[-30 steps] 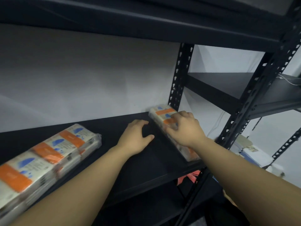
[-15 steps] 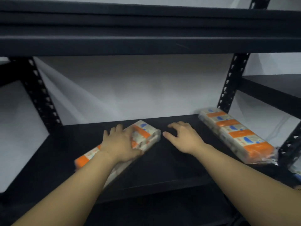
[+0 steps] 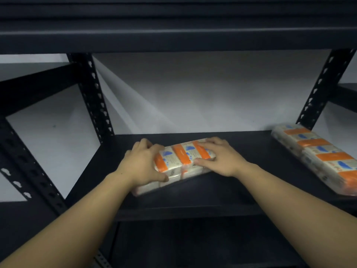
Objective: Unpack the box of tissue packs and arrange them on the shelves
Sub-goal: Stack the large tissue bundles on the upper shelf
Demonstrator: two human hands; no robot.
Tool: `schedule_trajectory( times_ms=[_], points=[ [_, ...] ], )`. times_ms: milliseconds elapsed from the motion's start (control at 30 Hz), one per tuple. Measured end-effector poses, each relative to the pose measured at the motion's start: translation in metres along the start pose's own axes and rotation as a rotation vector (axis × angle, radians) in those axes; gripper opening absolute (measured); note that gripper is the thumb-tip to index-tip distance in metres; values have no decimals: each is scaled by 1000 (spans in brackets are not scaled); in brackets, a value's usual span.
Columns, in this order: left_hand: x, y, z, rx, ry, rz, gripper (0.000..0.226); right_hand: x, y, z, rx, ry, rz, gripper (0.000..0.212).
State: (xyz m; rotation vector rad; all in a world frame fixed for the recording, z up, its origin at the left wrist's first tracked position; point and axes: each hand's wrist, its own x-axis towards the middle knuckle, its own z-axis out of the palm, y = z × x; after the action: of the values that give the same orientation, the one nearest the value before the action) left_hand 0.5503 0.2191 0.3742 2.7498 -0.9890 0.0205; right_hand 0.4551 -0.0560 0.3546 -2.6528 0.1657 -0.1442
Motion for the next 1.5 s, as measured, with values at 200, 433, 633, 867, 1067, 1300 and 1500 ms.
schedule_trajectory(
  times_ms=[200,433,633,867,1067,1300,1500],
  points=[
    [-8,-55,16,-254,45,-96,96,-14,18,11,116,0,58,104],
    [-18,-84,15,-513,-82,-48,91,-22,17,23,227,119,-9,86],
    [-20,-93,18,-439,-22,-33,84,-30,22,19,231,121,-13,83],
    [-26,-86,19,-533,51,-59,80,-28,26,14,300,97,30,82],
    [-22,-71,26,-691,203,-127,69,-23,24,13,341,174,70,76],
    [15,-43,11,-840,231,-72,74,-40,38,-35,298,335,70,70],
    [85,53,10,-1039,210,60,54,-81,86,-104,190,521,151,68]
  ],
)
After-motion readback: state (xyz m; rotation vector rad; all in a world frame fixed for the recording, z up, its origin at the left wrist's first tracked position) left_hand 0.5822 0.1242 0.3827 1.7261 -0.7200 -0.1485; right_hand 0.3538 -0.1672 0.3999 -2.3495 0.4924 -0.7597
